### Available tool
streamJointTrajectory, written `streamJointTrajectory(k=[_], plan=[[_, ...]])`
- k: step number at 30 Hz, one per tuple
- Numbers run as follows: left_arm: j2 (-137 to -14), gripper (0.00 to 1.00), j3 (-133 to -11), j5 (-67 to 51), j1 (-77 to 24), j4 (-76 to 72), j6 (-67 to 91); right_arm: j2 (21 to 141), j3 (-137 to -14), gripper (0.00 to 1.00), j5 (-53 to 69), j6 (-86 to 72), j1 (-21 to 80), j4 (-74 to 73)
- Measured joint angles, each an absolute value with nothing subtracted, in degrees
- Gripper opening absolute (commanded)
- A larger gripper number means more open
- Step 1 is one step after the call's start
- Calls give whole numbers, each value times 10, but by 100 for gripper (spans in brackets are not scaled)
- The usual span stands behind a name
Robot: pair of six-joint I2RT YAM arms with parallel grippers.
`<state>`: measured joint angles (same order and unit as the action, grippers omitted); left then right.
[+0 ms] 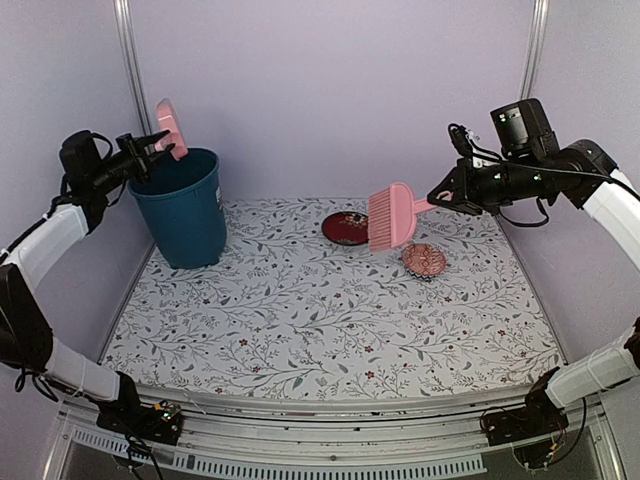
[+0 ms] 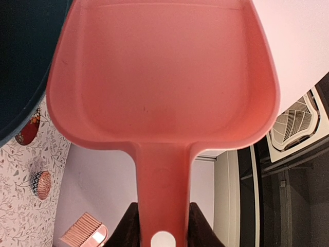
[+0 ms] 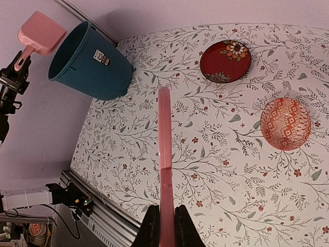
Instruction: Sweep away the paper scraps from the table
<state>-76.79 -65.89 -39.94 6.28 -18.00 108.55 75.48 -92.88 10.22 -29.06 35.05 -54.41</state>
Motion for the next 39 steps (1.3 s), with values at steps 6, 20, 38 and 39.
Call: streamJointTrajectory(k=[6,20,38,39], plan=[[-769,2,-709,-412,58,-139,1048,754,-929,1,95,-292,350,-544],[-764,2,-726,-449,-133,-5,853,678,-883,1,45,-308,321,-537],[-809,2,-686,-336,-384,340,478,654,-822,1,63,-337,300,-535],[-820,2,-686,-321,-395,355,462,654,-822,1,66,-337,300,-535]])
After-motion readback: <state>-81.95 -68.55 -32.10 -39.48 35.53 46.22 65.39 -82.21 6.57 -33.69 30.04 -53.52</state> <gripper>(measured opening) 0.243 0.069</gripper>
